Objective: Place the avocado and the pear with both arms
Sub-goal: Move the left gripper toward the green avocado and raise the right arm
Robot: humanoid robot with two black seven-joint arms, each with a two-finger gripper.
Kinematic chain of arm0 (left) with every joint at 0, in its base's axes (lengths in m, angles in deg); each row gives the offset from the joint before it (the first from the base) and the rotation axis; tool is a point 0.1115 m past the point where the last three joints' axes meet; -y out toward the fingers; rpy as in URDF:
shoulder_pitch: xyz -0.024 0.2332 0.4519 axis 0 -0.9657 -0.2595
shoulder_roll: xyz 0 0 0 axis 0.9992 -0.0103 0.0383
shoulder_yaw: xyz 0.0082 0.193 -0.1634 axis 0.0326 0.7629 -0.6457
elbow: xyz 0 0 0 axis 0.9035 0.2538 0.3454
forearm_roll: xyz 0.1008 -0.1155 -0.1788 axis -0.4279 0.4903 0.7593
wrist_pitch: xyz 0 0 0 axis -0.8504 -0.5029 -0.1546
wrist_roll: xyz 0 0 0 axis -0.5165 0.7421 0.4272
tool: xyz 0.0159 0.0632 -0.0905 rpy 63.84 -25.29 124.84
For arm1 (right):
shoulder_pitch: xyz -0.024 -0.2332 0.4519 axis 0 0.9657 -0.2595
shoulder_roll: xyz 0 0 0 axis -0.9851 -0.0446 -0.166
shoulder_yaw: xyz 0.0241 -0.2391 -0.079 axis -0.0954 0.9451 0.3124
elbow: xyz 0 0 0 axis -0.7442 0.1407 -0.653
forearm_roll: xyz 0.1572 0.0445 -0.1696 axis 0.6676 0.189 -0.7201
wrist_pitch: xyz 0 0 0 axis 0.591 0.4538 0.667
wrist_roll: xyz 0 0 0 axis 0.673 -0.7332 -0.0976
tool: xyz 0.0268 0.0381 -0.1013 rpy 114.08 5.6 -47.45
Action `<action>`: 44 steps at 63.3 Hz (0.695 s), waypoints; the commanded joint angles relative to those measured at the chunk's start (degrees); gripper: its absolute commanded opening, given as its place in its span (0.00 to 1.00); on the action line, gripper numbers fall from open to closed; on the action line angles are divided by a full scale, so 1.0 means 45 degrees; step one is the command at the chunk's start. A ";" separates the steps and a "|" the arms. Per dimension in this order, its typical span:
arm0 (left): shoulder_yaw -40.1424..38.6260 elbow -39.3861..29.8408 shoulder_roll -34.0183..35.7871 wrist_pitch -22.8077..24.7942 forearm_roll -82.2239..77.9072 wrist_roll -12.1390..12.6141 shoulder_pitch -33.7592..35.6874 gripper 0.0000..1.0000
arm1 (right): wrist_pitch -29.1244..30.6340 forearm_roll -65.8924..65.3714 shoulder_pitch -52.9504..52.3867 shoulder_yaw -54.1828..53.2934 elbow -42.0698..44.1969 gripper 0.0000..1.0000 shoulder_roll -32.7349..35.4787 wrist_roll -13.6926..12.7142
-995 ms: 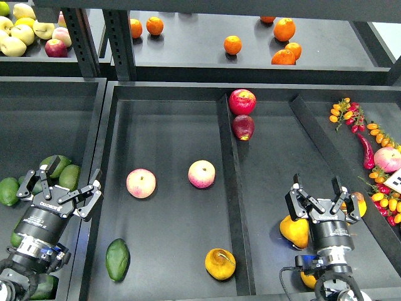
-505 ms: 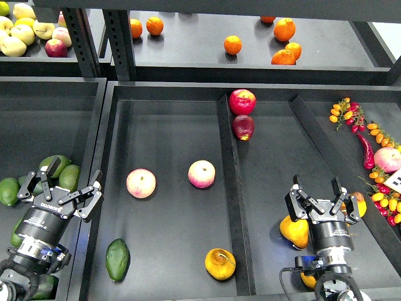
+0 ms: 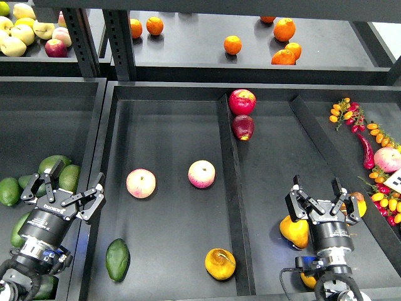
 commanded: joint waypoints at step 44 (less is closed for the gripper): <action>0.8069 0.0371 0.7185 0.0000 -0.5493 0.1962 0.6353 1.00 | -0.0351 0.0039 0.0020 -0.0138 -0.0703 1.00 0.0000 0.0000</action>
